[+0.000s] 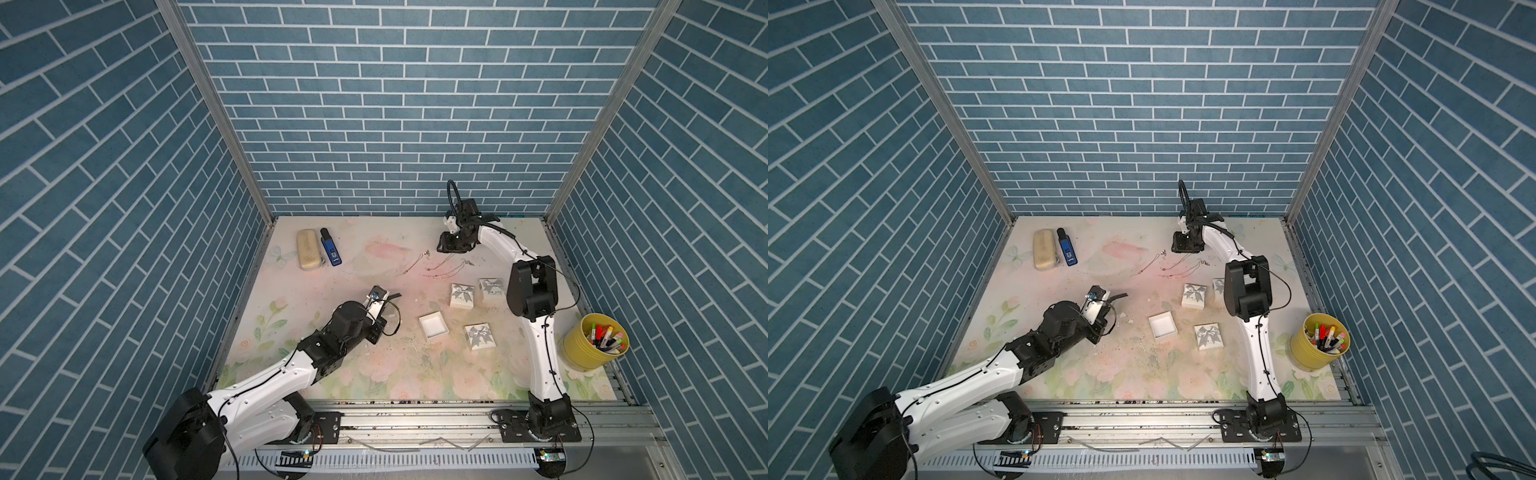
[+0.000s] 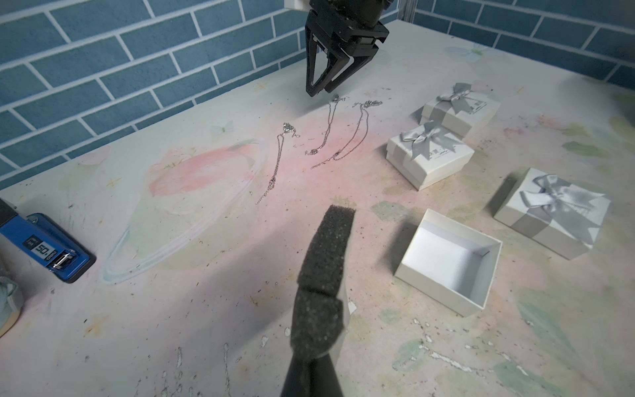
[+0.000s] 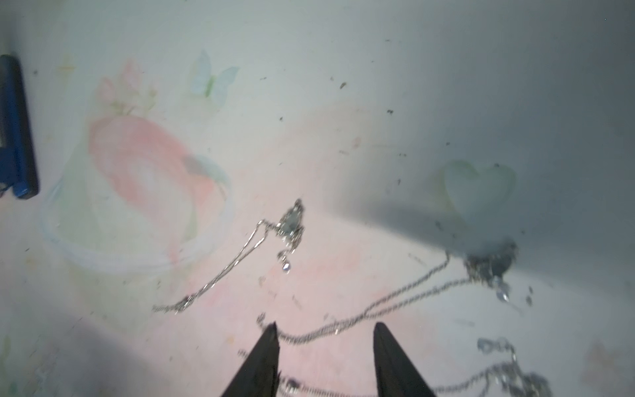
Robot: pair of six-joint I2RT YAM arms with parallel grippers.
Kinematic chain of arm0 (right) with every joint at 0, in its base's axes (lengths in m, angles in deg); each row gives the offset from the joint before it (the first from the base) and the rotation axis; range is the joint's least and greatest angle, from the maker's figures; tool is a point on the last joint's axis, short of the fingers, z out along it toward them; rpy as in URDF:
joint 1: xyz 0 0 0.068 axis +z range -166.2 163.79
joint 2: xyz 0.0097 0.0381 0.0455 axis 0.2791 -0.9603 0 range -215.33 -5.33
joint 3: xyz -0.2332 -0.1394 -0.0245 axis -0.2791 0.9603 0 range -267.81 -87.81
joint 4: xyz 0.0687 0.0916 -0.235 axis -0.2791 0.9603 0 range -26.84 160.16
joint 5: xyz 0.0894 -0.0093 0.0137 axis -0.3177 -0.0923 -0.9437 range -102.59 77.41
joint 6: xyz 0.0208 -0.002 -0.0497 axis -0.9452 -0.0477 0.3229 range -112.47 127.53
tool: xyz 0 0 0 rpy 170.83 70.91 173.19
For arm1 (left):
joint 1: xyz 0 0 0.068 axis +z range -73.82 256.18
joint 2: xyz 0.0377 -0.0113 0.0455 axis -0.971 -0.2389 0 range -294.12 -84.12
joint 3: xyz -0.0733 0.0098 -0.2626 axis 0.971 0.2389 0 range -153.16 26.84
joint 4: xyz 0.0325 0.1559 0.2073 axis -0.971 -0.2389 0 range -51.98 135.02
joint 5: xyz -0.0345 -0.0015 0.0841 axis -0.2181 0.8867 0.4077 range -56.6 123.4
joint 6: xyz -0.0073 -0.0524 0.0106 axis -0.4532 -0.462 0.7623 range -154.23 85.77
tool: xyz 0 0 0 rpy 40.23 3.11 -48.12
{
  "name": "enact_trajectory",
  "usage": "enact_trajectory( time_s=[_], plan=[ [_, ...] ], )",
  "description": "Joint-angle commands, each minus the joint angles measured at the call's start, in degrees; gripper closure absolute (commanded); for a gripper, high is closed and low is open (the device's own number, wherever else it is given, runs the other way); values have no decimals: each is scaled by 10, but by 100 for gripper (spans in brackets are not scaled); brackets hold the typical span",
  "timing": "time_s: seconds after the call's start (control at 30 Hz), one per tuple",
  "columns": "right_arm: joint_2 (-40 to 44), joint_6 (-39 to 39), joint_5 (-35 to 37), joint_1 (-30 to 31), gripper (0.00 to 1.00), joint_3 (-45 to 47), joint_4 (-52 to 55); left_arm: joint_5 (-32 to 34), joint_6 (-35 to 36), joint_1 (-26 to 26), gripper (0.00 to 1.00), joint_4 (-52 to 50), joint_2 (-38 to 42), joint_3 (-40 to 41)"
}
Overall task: Take the necklace out of the lift-off lid jewelry box
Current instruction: Place the necklace at the center of the board, then place the inner lining in the jewelry box.
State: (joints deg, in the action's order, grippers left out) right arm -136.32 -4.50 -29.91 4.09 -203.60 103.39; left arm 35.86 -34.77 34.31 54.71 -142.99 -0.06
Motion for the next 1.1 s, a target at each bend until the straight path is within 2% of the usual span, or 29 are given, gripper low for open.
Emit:
enact_trajectory(
  time_s=[0.0, 0.13, 0.37, 0.57, 0.77, 1.07],
  plan=[
    [127, -20, -36, 4, 53, 115, -92, -44, -26, 3, 100, 2, 3, -43],
    [248, -41, -78, 4, 52, 256, -165, -85, -51, 4, 100, 2, -9, -84],
    [454, -91, -190, 6, 50, 450, -287, -136, -116, 5, 100, 64, -26, -120],
    [579, -125, -265, 27, 43, 548, -364, -160, -181, 6, 100, 117, -41, -141],
    [620, -174, -327, 39, 33, 596, -426, -193, -220, 6, 100, 163, -62, -154],
    [578, -189, -349, 77, 30, 580, -452, -231, -251, 8, 100, 233, -77, -137]
  ],
)
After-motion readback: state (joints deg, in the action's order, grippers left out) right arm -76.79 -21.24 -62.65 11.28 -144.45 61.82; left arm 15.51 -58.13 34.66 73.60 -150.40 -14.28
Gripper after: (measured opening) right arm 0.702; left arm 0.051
